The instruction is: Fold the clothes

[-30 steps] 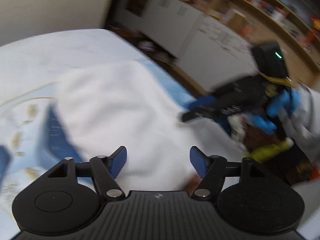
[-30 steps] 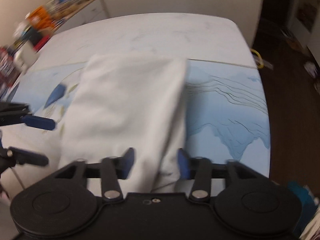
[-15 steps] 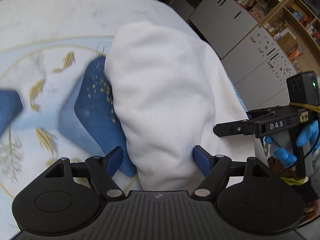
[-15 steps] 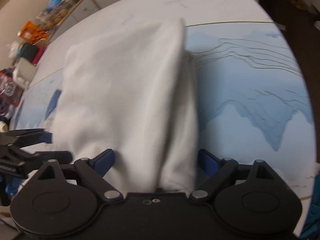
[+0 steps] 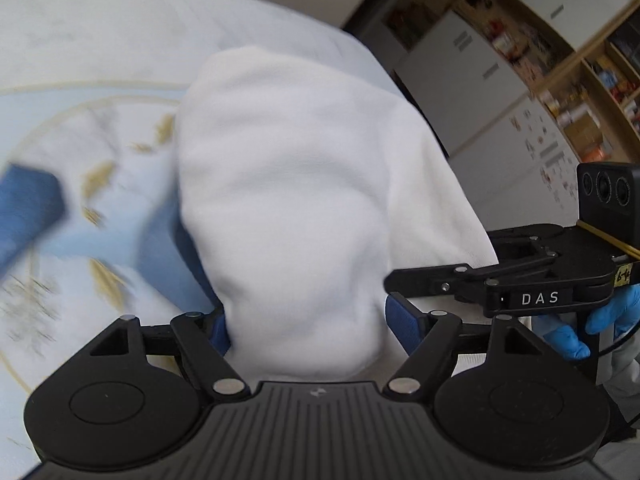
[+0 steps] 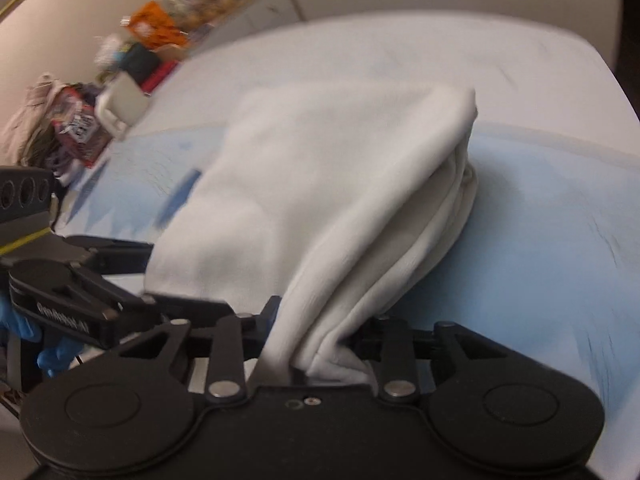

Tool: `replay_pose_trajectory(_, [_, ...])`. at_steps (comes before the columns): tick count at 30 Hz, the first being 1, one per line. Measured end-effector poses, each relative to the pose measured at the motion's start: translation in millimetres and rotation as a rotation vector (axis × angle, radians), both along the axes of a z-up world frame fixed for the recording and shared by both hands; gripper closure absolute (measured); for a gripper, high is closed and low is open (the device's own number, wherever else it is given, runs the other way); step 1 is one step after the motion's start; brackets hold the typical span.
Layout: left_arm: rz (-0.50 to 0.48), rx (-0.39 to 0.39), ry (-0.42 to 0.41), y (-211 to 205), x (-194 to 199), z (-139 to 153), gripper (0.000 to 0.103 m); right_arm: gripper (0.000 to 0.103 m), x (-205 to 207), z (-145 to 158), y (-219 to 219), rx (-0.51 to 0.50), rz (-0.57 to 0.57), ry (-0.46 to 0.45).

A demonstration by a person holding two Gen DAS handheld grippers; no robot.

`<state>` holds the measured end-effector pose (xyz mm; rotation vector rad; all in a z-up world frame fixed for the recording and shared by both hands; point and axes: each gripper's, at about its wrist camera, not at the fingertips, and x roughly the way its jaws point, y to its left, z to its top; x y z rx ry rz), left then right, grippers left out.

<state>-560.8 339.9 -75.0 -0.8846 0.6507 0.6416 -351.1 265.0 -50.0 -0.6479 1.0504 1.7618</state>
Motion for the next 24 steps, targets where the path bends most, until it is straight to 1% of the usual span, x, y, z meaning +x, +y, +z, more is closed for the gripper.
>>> replay_pose_trajectory(5, [0.103, 0.071, -0.005, 31.2, -29.8, 9.8, 0.029, 0.000, -30.4, 16.5, 64.9, 0.114, 0.098, -0.012])
replay_pose_trajectory(10, [0.208, 0.160, 0.051, 80.9, -57.6, 20.7, 0.032, 0.000, -61.7, 14.8, 135.2, 0.159, 0.160, -0.008])
replay_pose_trajectory(15, [0.259, 0.267, 0.125, 138.0, -73.1, 37.7, 0.032, 0.000, -76.2, 12.5, 189.6, 0.190, 0.149, -0.006])
replay_pose_trajectory(17, [0.277, 0.298, 0.151, 160.4, -78.1, 40.8, 0.033, 0.000, -81.8, 11.6, 211.2, 0.202, 0.143, -0.005])
replay_pose_trajectory(21, [0.315, 0.336, 0.173, 192.6, -75.9, 40.1, 0.033, 0.000, -90.1, 7.2, 250.4, 0.219, 0.125, -0.003])
replay_pose_trajectory(24, [0.323, 0.333, 0.212, 205.1, -73.3, 26.4, 0.033, 0.000, -86.5, -7.3, 262.0, 0.182, 0.115, -0.014])
